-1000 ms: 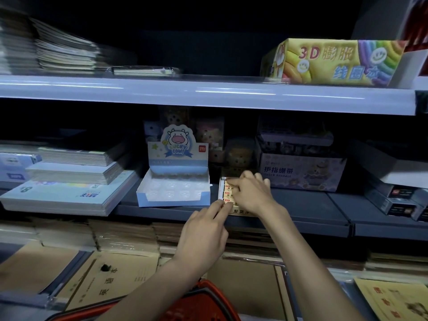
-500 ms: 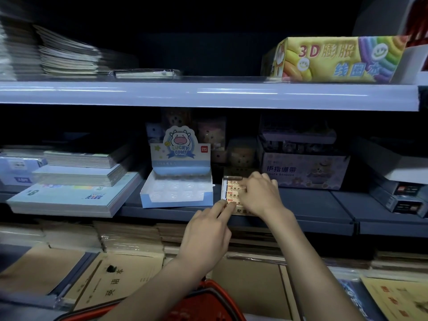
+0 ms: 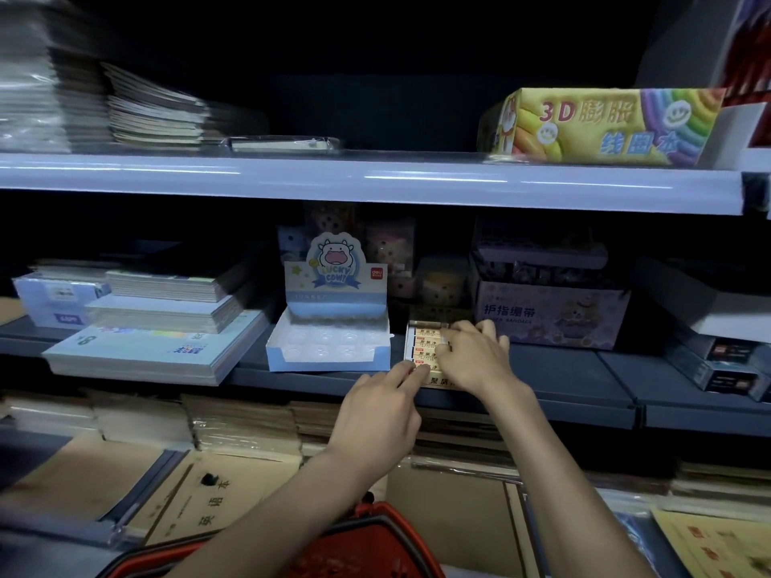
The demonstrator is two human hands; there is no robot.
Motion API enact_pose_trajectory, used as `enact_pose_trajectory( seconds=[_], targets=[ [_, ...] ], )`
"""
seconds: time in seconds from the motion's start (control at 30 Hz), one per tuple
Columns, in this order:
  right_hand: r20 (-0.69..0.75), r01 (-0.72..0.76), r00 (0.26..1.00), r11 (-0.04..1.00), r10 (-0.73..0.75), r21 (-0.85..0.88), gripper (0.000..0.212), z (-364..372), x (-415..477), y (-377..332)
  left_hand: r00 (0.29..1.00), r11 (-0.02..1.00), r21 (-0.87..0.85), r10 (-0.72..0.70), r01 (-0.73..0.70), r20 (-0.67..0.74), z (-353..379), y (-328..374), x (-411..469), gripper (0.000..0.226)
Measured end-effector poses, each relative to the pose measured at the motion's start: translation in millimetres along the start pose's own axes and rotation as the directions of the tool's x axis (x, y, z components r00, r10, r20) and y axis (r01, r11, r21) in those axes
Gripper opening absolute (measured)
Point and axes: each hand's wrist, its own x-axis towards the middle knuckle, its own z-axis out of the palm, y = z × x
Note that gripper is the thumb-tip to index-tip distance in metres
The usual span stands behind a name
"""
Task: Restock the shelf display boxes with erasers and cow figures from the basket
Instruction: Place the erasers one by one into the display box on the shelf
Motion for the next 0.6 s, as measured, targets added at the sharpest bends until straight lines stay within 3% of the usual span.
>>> enact_pose_trajectory(
  seconds=[0.3,0.47,0.6],
  targets=[
    [-0.047,0.045,0.998,0.997,-0.042,0.06,0.039,-0.2,-26.8,0.2,0.986,1.0,0.025,-0.015,0.011,0.165,-22.5,5.8,4.8,0.064],
    [-0.112,0.106,0.988,0.994,-0.105,-0.002,0.045,-10.8,-63.8,-2.2,0.954,1.0,0.017,-0.029,0.025,0.299,-41.1,8.3,-1.8,0.074],
    [-0.134,0.218,0.966,0.976,-0.219,-0.019,0.055,-14.4,-114.7,-15.3,0.953,0.997,0.074,-0.018,-0.005,0.301,-58.2,1.2,-32.1,0.078]
  ],
)
